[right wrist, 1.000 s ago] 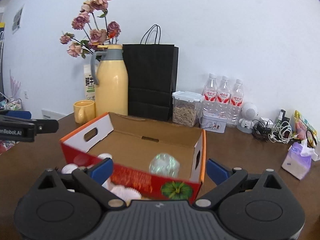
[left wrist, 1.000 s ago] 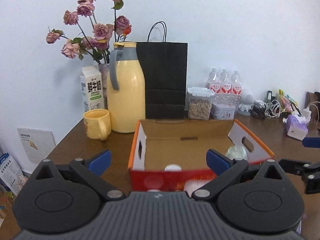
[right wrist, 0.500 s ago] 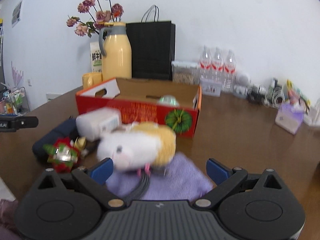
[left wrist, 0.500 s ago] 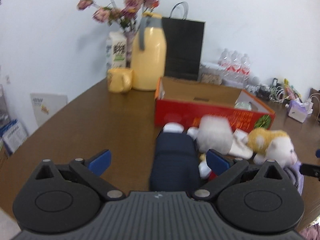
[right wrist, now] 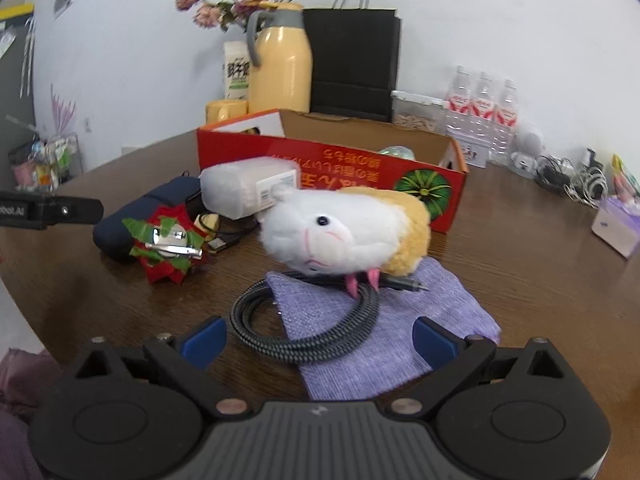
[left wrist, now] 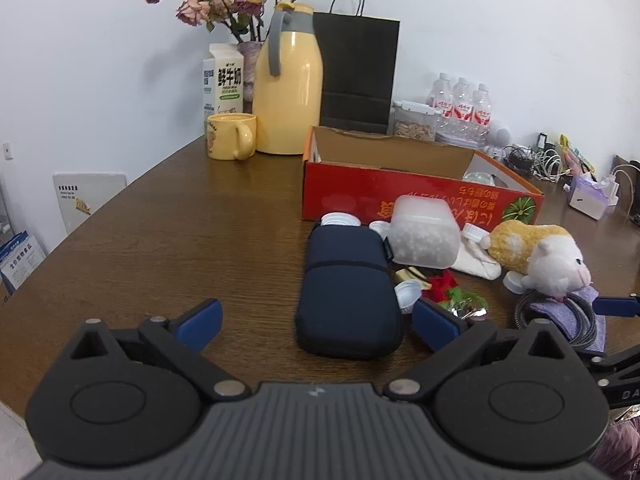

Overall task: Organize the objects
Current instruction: 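Grasp the braided cable with the right gripper while the left gripper reaches the red flower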

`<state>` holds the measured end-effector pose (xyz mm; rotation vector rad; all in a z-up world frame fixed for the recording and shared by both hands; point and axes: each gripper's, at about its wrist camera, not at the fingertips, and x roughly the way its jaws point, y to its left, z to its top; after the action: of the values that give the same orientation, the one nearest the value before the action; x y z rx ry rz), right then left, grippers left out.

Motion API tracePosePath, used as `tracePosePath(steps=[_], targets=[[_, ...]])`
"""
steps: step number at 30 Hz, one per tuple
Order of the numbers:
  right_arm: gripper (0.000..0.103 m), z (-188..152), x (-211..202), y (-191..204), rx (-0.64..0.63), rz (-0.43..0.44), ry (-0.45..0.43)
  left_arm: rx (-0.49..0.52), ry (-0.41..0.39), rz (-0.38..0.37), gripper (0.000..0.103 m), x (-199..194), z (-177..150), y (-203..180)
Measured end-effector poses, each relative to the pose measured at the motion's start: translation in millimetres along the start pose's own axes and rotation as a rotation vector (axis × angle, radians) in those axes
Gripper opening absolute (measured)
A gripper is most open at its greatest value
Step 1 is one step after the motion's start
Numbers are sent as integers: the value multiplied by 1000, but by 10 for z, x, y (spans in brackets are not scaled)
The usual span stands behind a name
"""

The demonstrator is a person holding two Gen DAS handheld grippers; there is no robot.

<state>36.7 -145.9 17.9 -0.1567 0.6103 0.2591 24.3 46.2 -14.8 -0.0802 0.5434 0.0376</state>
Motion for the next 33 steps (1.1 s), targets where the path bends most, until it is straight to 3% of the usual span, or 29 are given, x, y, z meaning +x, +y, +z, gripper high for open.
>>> tracePosePath(steps=[6,11,13,33], targets=[[100,94,223,73,-59,-6,25,-8,5,3,103,13,-18,36],[102,140,347,32,-33,22,34,-18,15,12,103,30,-32,77],[89,129,352,10,-25,52,24,-20,16,13,103,31,-33,85],[87,190,-43,-61,28,74,-120,-19,23,4,103,31,21,29]])
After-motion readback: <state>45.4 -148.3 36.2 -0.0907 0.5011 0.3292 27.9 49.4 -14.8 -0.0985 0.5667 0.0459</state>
